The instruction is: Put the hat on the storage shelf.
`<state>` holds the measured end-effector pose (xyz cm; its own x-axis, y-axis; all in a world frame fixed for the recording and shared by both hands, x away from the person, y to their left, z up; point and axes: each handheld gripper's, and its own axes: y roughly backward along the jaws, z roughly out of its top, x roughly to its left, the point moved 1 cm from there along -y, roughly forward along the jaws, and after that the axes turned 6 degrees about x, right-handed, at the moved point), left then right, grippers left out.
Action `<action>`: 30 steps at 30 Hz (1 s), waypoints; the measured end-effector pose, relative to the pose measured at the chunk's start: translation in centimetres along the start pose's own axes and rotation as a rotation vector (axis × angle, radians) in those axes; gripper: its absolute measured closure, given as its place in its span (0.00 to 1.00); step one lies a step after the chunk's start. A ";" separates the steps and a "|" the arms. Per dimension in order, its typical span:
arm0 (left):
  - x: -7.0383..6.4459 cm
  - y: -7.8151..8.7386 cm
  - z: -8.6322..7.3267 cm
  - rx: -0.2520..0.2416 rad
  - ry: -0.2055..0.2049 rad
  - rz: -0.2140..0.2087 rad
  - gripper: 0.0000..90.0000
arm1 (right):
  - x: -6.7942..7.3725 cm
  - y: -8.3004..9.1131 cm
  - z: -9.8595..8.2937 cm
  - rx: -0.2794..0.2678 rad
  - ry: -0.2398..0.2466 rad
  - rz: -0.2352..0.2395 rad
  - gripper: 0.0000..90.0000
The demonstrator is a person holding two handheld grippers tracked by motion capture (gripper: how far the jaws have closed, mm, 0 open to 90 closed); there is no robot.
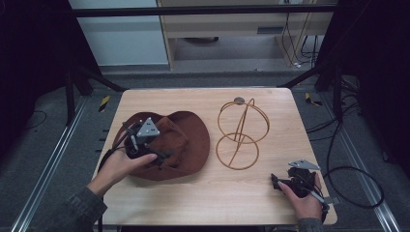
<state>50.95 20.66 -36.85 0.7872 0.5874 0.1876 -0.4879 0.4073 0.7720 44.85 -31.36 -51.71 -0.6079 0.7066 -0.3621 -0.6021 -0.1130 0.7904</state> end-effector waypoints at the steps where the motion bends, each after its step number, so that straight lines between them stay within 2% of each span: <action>1: 0.9 -0.2 0.2 0.012 0.023 -0.001 0.04 | 0.0 0.0 0.0 0.002 -0.001 -0.002 0.01; 2: 0.9 -0.2 0.2 0.012 0.023 -0.001 0.04 | 0.0 0.0 0.0 0.002 -0.001 -0.002 0.01; 3: 1.9 -0.4 0.3 0.014 0.043 -0.005 0.05 | 0.0 0.0 0.0 0.003 -0.003 -0.001 0.01; 4: 1.9 -0.4 0.3 0.014 0.043 -0.005 0.04 | 0.0 0.0 0.0 0.003 -0.003 -0.001 0.01; 5: 2.9 -0.8 0.3 0.024 0.058 -0.004 0.04 | 0.0 0.0 0.0 0.002 -0.002 -0.002 0.01; 6: 2.9 -0.8 0.3 0.024 0.058 -0.004 0.04 | 0.0 0.0 0.0 0.002 -0.002 -0.002 0.01; 7: 3.3 -1.0 0.2 0.029 0.073 -0.010 0.04 | 0.0 0.0 0.0 0.002 -0.001 -0.002 0.01; 8: 4.2 -1.6 0.0 0.041 0.104 -0.016 0.05 | 0.0 0.0 0.0 0.002 -0.002 -0.002 0.01; 11: 5.0 -2.1 -0.1 0.065 0.127 -0.013 0.05 | 0.0 0.0 0.0 0.003 -0.002 -0.001 0.01; 17: 6.2 -2.8 0.1 0.088 0.131 -0.010 0.05 | 0.0 0.0 0.0 0.002 -0.002 -0.002 0.01; 24: 6.4 -3.3 0.4 0.092 0.133 -0.018 0.05 | 0.0 0.0 0.0 0.001 -0.003 -0.002 0.01; 30: 6.3 -4.2 0.6 0.137 0.126 -0.029 0.05 | 0.0 0.0 0.0 0.002 -0.002 -0.002 0.01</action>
<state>58.16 22.22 -38.62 0.7422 0.6636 0.0934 -0.4033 0.3309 0.8531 44.82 -31.36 -51.71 -0.6057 0.7081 -0.3631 -0.6027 -0.1103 0.7903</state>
